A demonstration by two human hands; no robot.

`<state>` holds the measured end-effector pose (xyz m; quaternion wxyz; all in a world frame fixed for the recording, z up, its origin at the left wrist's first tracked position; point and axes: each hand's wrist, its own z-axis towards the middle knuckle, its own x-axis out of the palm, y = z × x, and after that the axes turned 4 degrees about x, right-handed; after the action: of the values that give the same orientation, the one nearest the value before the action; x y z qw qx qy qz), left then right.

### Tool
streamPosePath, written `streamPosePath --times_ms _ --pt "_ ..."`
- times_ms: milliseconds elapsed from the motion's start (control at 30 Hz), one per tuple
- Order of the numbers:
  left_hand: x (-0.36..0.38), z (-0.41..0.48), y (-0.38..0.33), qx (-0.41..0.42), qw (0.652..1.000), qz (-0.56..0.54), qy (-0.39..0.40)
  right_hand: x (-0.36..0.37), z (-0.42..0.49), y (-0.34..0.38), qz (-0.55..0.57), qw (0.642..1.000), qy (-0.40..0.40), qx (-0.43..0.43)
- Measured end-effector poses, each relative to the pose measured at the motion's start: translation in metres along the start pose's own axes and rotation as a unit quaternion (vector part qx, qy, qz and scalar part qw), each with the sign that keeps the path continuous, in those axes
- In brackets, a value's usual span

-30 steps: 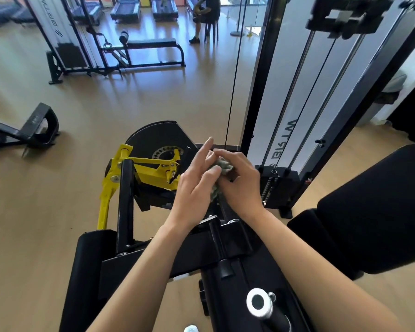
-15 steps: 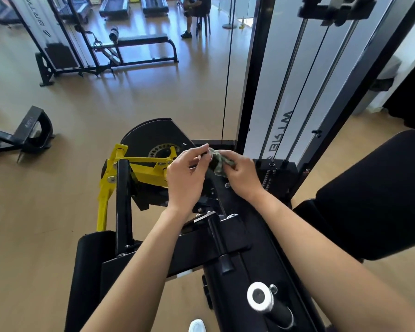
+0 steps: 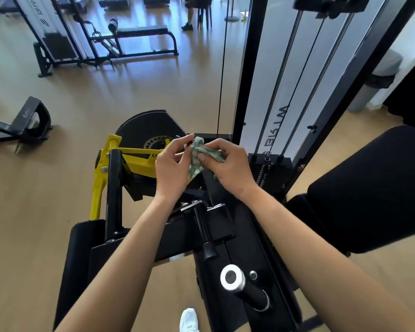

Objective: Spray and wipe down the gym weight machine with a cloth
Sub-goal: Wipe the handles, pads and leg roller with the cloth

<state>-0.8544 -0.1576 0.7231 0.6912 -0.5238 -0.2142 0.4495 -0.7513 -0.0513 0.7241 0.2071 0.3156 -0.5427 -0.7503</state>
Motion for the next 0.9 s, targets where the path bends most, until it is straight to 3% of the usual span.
streamPosePath --times_ms 100,267,500,700,900 --pt "0.003 -0.012 -0.003 -0.030 0.999 0.010 0.017 -0.027 -0.015 -0.005 0.064 0.994 0.072 0.045" --pt "0.002 -0.061 -0.030 -0.112 0.993 -0.017 0.015 -0.075 -0.058 -0.026 0.098 0.986 0.063 0.120" --pt "-0.001 -0.161 -0.090 -0.107 0.992 -0.017 0.069 -0.117 -0.131 -0.014 0.196 0.966 0.129 0.110" --pt "0.020 -0.231 -0.105 -0.111 0.993 -0.003 -0.049 -0.099 -0.193 -0.009 0.190 0.946 0.256 0.063" --pt "0.050 -0.276 -0.116 -0.121 0.984 0.061 -0.119 -0.115 -0.221 -0.032 0.043 0.974 0.222 -0.024"
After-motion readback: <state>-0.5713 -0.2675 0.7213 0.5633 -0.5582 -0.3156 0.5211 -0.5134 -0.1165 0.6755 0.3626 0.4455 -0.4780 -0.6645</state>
